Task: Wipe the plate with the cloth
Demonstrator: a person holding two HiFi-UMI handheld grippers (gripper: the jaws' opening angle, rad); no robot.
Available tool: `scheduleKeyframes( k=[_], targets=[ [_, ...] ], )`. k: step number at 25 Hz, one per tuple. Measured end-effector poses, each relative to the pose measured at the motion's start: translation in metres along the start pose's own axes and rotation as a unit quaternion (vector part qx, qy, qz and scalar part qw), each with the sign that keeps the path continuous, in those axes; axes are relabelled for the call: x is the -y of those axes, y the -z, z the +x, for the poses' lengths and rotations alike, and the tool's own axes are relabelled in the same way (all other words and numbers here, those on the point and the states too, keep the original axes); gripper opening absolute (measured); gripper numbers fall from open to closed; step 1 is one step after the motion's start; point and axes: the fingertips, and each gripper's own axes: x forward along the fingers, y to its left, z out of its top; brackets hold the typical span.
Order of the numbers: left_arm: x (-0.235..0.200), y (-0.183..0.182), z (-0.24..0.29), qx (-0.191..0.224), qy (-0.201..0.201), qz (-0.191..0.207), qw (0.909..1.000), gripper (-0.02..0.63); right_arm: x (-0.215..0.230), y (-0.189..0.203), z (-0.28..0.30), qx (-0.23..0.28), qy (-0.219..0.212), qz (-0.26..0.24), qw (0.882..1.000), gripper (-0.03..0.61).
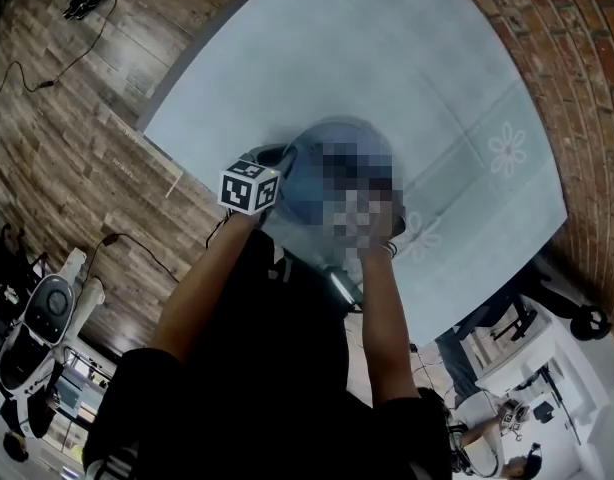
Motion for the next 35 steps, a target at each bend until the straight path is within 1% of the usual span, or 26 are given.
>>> scheduleKeyframes(
  k=[6,10,14,19,25,29,35],
  targets=[
    [0.0,-0.001,0.002,-0.002,0.001,-0.001,1.0,0.044,0.027,-0.008,0.008,0.004,0.017,-0.01,1.0,0.06],
    [-0.002,-0.001,0.001,0.0,-0.004,0.001,1.0,0.044,0.04,-0.01,0.01,0.01,0.027,0.005,1.0,0.06],
    [-0.004,-0.002,0.002,-0.002,-0.001,-0.002,1.0,0.044,0.05,0.001,0.01,0.003,0.047,0.026,0.999,0.06],
    [-0.007,-0.001,0.001,-0.002,-0.002,-0.004,1.0,0.044,0.05,0.018,0.006,-0.014,0.057,0.038,0.998,0.06],
    [-0.01,-0.001,0.001,-0.002,0.0,-0.005,1.0,0.044,0.033,0.042,-0.002,-0.037,0.058,0.045,0.997,0.058],
    [-0.008,0.0,-0.002,-0.002,0.0,-0.004,1.0,0.044,0.011,0.056,-0.014,-0.055,0.053,0.042,0.996,0.058],
    [-0.006,0.0,-0.004,-0.001,-0.002,-0.002,1.0,0.044,-0.035,0.065,-0.027,-0.071,0.023,0.056,0.996,0.058]
  ],
)
